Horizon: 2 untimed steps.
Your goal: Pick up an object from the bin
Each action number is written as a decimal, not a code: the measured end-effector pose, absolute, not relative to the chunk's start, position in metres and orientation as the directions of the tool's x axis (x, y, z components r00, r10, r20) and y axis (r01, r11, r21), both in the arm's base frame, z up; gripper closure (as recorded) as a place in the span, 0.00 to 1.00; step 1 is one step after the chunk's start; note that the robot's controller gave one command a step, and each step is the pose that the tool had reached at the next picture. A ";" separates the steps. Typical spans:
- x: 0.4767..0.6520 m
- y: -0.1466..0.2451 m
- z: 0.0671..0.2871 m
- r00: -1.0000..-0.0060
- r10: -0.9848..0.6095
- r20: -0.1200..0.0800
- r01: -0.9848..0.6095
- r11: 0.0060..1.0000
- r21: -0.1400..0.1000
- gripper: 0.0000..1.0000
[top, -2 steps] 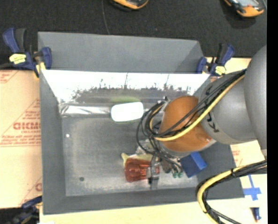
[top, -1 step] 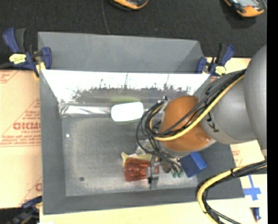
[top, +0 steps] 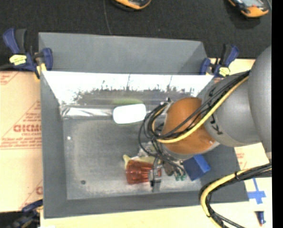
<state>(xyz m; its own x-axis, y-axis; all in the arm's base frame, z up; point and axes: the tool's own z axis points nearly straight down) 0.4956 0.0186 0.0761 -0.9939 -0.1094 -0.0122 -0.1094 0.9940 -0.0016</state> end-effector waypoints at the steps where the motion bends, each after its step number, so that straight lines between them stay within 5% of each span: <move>1: 0.496 0.019 0.076 -0.994 -0.108 -0.012 -0.108 0.994 -0.001 1.00; 2: 0.496 0.019 0.076 -0.994 -0.107 -0.012 -0.107 0.994 -0.001 1.00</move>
Offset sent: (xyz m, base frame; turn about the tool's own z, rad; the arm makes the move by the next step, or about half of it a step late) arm 0.0000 0.0000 0.0000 0.0000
